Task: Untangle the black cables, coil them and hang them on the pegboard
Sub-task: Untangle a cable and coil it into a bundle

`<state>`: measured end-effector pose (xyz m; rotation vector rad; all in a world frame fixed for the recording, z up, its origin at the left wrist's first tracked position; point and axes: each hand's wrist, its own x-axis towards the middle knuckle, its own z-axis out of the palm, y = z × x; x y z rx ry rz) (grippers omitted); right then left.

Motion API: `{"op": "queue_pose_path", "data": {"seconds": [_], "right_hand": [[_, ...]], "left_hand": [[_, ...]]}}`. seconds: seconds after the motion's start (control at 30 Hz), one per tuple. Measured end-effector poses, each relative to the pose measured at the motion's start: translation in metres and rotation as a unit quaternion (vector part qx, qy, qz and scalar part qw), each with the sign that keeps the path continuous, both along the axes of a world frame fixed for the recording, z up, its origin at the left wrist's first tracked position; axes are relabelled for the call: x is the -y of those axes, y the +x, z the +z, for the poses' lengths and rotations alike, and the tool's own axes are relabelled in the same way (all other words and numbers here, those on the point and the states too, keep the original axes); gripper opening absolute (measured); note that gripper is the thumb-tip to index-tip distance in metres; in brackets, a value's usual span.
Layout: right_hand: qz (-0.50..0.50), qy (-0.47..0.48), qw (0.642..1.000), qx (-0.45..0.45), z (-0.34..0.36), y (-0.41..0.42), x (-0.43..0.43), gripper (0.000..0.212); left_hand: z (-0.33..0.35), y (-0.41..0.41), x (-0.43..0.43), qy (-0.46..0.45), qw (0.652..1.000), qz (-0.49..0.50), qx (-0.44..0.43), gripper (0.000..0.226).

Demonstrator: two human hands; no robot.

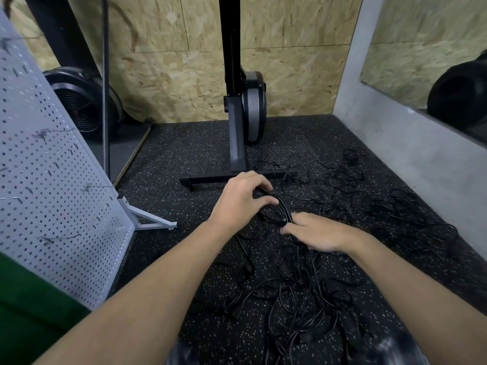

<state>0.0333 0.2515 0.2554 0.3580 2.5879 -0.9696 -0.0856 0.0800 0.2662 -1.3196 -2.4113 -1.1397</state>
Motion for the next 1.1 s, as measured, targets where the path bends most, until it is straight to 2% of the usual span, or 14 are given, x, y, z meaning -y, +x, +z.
{"op": "queue_pose_path", "data": {"seconds": [0.07, 0.13, 0.23, 0.27, 0.4, 0.63, 0.73, 0.87, 1.1], "right_hand": [[-0.025, -0.041, 0.999, 0.000, -0.001, -0.001, -0.006, 0.026], [-0.063, -0.075, 0.995, -0.014, 0.001, 0.000, -0.011, 0.029], [-0.091, -0.091, 0.991, -0.028, 0.000, 0.001, -0.017, 0.065], [-0.088, -0.086, 0.992, -0.028, -0.002, 0.001, -0.018, 0.068], [-0.084, -0.072, 0.993, -0.036, -0.005, 0.001, -0.018, 0.044], [-0.071, -0.062, 0.994, -0.046, -0.003, 0.004, -0.014, 0.056], [-0.068, -0.075, 0.994, -0.047, -0.006, 0.001, -0.012, 0.042], [-0.054, -0.084, 0.992, -0.071, -0.005, -0.003, -0.004, 0.019], [-0.042, -0.127, 0.989, -0.067, -0.006, -0.003, 0.003, 0.029]], "left_hand": [[0.002, -0.006, 0.003, 0.013, 1.000, 0.009, 0.009, 0.021], [0.002, -0.011, 0.009, 0.011, 0.999, 0.022, 0.026, 0.022], [0.000, -0.011, 0.015, 0.001, 0.997, 0.041, 0.073, 0.030], [-0.001, -0.011, 0.016, -0.003, 0.996, 0.049, 0.079, 0.030], [0.001, -0.012, 0.014, -0.025, 0.994, 0.091, 0.061, 0.028], [0.018, -0.010, 0.011, -0.109, 0.980, 0.164, 0.024, 0.012], [0.017, -0.009, 0.011, -0.076, 0.977, 0.164, 0.112, 0.007], [0.011, -0.008, 0.009, 0.031, 0.943, 0.176, 0.281, 0.010], [0.010, -0.003, 0.001, 0.161, 0.862, 0.154, 0.456, 0.007]]}}
